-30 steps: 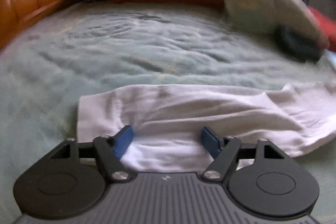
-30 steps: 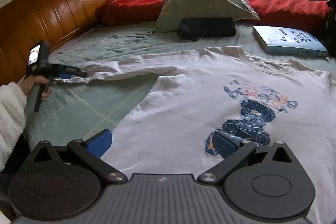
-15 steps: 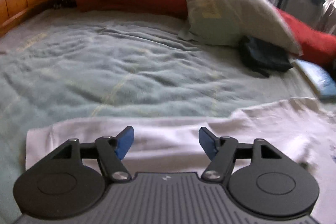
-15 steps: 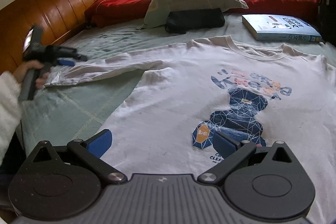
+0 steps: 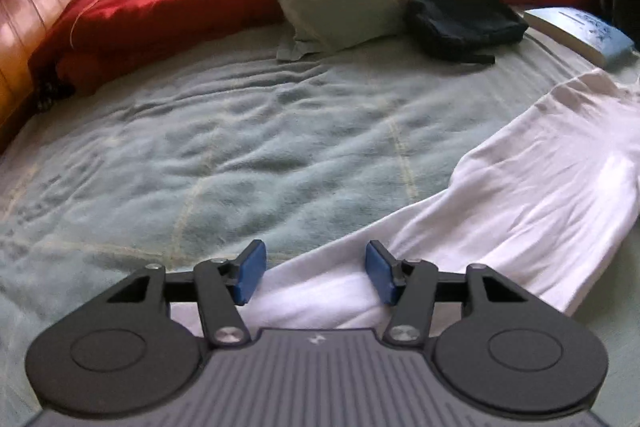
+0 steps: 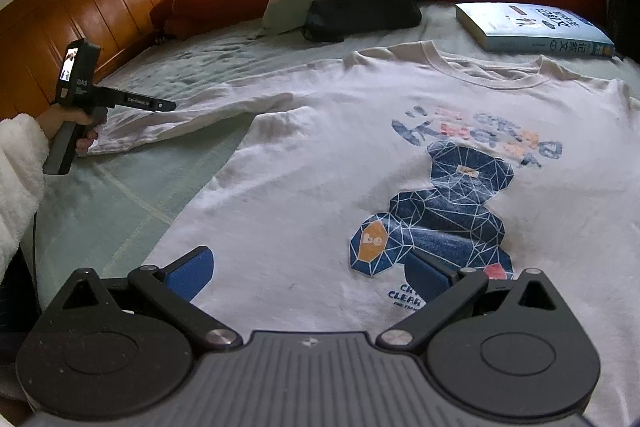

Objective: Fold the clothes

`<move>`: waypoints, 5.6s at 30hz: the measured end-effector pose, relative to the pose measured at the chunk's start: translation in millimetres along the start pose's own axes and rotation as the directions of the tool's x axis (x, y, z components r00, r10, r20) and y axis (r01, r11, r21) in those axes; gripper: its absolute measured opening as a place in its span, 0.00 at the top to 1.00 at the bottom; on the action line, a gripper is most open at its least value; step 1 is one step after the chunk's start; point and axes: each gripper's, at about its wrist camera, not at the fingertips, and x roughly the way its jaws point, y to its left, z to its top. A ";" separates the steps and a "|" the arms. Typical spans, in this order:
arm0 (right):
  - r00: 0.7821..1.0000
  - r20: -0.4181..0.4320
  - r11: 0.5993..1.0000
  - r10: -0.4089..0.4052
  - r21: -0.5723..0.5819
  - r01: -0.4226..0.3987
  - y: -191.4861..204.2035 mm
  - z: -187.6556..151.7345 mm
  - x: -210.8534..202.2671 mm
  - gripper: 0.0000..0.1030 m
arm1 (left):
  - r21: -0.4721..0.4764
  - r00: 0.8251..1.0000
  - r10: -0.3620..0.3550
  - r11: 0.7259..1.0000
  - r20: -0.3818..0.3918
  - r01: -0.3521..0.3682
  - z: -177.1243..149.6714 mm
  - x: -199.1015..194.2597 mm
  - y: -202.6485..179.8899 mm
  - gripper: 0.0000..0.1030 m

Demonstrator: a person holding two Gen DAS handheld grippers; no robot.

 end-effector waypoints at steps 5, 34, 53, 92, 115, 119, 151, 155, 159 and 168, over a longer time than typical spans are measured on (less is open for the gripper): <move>1.000 -0.005 1.000 0.004 0.000 -0.004 0.0 -0.2 1.5 0.00 | 0.015 0.999 -0.038 0.999 0.009 0.038 -2.5 -1.2 -5.4 0.94; 0.999 0.021 0.999 0.033 0.027 -0.033 -2.7 -0.7 -9.4 0.00 | -0.484 0.990 0.116 0.863 -0.085 -0.142 -40.2 -51.1 80.2 0.55; 0.999 0.028 1.000 0.018 0.024 -0.019 -1.8 -1.2 -12.6 0.00 | -0.414 0.973 0.204 0.881 -0.108 -0.230 -23.9 -27.6 41.7 0.34; 0.999 0.043 0.996 0.007 0.083 -0.010 -18.3 -11.0 -25.7 0.00 | -0.116 0.997 0.018 0.993 0.078 -0.008 -30.7 -43.3 -107.2 0.19; 0.998 0.064 0.995 0.011 0.097 -0.017 -22.5 -12.4 -34.1 0.00 | -0.178 0.996 -0.058 0.982 0.073 0.070 -4.6 -46.1 -101.4 0.19; 0.998 0.064 0.995 0.012 0.094 -0.018 -19.4 -11.8 -34.8 0.00 | -0.285 1.000 0.004 0.959 0.028 0.004 -25.4 -41.3 -58.9 0.19; 0.990 0.091 0.994 -0.108 0.041 0.104 -14.9 -14.8 -70.7 0.00 | -0.125 0.949 -0.249 0.953 0.194 0.275 -19.1 -135.1 -124.8 0.12; 0.981 0.083 0.985 -0.174 0.036 0.171 -27.7 -27.0 -87.0 0.00 | 0.052 0.883 -0.441 0.897 0.159 0.438 -6.7 -140.9 -209.5 0.12; 0.972 0.062 0.973 -0.229 0.044 0.226 -45.3 -49.5 -103.1 0.00 | 0.197 0.854 -0.514 0.849 0.084 0.491 -21.0 -138.6 -272.1 0.12; 0.962 0.031 0.948 -0.270 0.184 0.260 -88.8 -101.8 -125.4 0.00 | 0.116 0.889 -0.459 0.882 -0.007 0.456 -94.1 -145.4 -274.6 0.12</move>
